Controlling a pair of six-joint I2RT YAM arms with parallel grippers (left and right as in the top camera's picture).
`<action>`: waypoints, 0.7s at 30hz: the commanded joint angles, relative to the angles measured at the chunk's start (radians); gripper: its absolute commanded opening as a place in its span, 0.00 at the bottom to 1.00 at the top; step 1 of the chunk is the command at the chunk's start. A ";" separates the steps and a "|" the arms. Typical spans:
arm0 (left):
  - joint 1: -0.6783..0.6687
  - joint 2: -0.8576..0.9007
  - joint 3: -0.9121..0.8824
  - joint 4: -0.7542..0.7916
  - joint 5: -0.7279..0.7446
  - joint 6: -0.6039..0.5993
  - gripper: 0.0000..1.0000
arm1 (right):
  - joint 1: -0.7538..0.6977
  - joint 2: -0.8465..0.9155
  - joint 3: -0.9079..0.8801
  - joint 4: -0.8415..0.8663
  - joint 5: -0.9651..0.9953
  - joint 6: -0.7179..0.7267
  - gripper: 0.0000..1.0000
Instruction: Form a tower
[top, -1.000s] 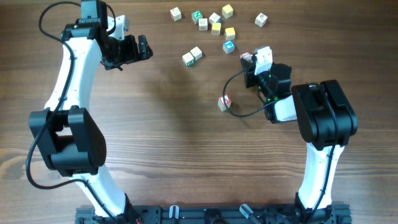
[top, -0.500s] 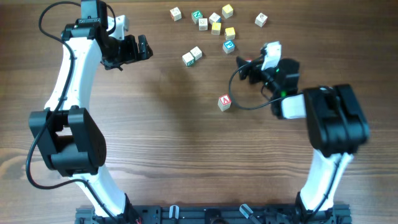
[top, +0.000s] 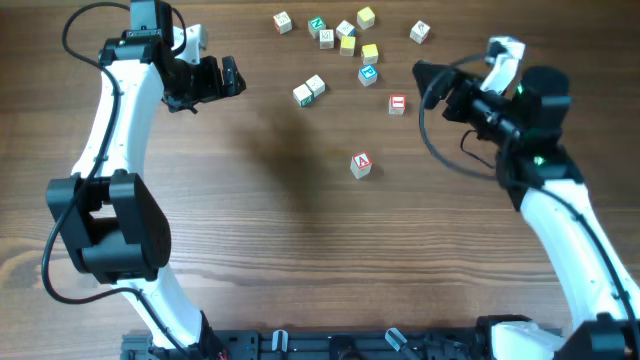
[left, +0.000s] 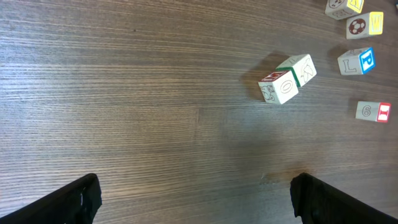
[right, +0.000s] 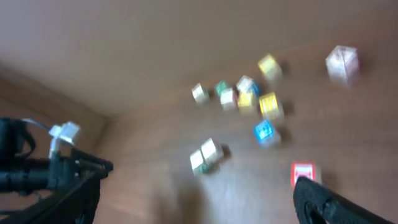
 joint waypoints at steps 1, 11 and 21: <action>-0.002 0.007 -0.001 0.005 0.001 0.020 1.00 | 0.017 0.087 0.198 -0.161 0.024 -0.005 1.00; -0.002 0.007 -0.001 0.005 0.001 0.020 1.00 | 0.105 0.473 0.447 -0.407 0.218 -0.071 0.98; -0.002 0.007 -0.001 0.005 0.001 0.020 1.00 | 0.211 0.667 0.447 -0.363 0.503 -0.134 0.88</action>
